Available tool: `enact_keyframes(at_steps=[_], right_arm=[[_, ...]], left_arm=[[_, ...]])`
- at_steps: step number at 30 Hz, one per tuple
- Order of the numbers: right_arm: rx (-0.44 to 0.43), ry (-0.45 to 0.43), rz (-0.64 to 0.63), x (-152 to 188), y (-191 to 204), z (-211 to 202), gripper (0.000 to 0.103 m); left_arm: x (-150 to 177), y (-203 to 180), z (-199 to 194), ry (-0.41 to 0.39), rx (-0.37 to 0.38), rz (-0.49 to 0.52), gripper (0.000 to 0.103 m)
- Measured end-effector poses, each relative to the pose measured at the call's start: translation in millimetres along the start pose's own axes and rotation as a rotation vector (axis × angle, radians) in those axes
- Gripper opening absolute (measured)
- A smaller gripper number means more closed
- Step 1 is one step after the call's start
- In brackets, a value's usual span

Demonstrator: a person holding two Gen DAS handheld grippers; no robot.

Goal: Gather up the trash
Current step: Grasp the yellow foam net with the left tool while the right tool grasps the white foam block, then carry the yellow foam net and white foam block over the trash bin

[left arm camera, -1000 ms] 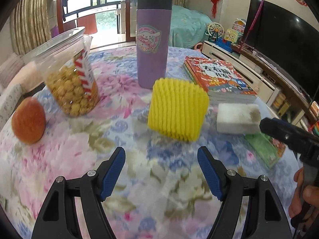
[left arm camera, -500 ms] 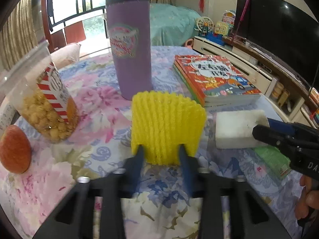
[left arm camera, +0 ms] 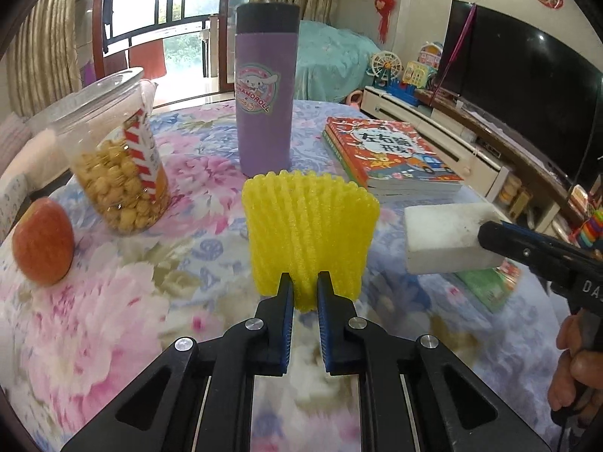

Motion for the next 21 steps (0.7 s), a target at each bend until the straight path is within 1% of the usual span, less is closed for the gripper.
enact_keyframes(at_steps=[5,8,14,21], right_arm=[[-0.007,-0.006,0.003,13.1,9.0,-17.8,0.039],[-0.012,-0.010,0.006,22.4,15.1,-30.7,0.039],[-0.014,-0.017,0.025,46.9,21.5,-56.5,0.039],[-0.004,-0.030,0.062,74.3,19.4,-86.3,0.039]], left_arm=[[17.9,-3.8,-29.3,-0.004,0.024,-0.014,0.011],[27.4,-6.4,-49.1,-0.013,0.020,-0.006,0.011],[52.4,-17.6,-81.8,-0.009,0.037,0.009,0.011],[71.9,-33.5,-104.9,0.001,0.060,0.033,0.011]])
Point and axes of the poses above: each gripper's, at about its wrist camera, not at the fingertips, and z roughly the way its jaws point, y to its left, x to its underside, the point moved 7 cm from there along z, roughly the way its jaws point, and after that the axes turned 1 degree about -z, right-handed, at the moved point
